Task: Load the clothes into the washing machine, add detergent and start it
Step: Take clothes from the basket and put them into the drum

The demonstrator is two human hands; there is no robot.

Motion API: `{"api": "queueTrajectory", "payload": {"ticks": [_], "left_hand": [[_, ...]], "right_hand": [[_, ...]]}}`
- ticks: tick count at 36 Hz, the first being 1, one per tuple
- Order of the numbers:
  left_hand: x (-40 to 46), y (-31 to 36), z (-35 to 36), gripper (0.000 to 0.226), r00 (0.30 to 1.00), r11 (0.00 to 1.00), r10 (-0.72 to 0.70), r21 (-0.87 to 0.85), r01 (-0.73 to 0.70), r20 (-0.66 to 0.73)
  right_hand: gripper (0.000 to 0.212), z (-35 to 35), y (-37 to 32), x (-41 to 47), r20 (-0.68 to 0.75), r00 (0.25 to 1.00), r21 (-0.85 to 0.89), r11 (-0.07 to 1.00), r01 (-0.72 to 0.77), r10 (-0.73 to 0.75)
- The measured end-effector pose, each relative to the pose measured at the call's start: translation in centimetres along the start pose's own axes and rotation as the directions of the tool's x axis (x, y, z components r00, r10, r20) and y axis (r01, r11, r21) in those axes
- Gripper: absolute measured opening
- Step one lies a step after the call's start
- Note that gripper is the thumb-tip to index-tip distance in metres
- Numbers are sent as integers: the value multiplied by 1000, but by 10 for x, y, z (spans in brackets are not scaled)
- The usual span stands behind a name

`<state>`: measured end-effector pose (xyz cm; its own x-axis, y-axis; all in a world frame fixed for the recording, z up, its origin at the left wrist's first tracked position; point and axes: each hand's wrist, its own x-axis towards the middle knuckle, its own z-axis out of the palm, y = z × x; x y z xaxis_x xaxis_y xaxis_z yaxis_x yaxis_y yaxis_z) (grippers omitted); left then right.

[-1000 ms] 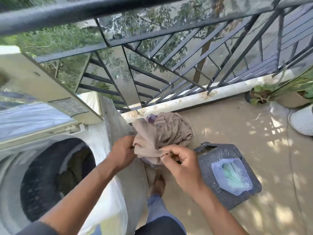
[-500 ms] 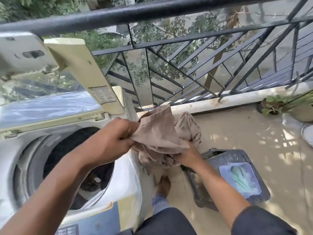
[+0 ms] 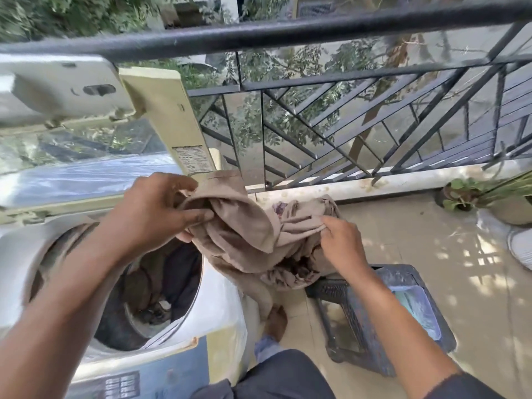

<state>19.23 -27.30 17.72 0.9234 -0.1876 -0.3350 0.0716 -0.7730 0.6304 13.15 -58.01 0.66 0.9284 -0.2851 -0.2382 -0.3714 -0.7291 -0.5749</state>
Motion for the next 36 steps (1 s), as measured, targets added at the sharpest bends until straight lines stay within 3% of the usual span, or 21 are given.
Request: {"api": "queueTrajectory", "payload": {"ticks": [4, 9, 11, 14, 18, 21, 23, 26, 33, 36], "left_hand": [[0, 8, 16, 58, 981, 999, 44, 26, -40, -187], [2, 20, 32, 63, 953, 982, 185, 68, -173, -240], [8, 24, 38, 55, 951, 972, 236, 69, -227, -198], [19, 26, 48, 49, 966, 959, 258, -121, -257, -8], [18, 42, 61, 88, 934, 925, 334, -236, -298, 129], [18, 61, 74, 101, 892, 902, 419, -190, -387, 168], [20, 71, 84, 86, 840, 853, 518, -168, -494, 162], [21, 79, 92, 30, 821, 820, 564, -179, -543, 89], [40, 56, 79, 5, 886, 885, 459, -123, -448, 70], [43, 49, 68, 8, 897, 885, 442, -176, -431, 28]], "right_hand": [[35, -26, -6, -13, -99, 991, 27, 995, 91, -88], [44, -62, -30, -28, -204, 971, 146, 977, 155, -123], [47, -75, -38, -30, -222, 966, 227, 956, 184, -133], [48, -92, -53, -35, -252, 953, 303, 922, 240, -165], [47, -107, -80, -47, -211, 939, 381, 862, 335, -272], [39, -108, -104, -58, -181, 921, 440, 809, 389, -345], [34, -105, -117, -62, -182, 898, 459, 773, 438, -401], [32, -100, -124, -58, -223, 867, 375, 782, 498, -446], [49, -98, -90, -43, -195, 894, 591, 679, 435, -403], [47, -77, -54, -28, -177, 948, 479, 818, 319, -265]]}}
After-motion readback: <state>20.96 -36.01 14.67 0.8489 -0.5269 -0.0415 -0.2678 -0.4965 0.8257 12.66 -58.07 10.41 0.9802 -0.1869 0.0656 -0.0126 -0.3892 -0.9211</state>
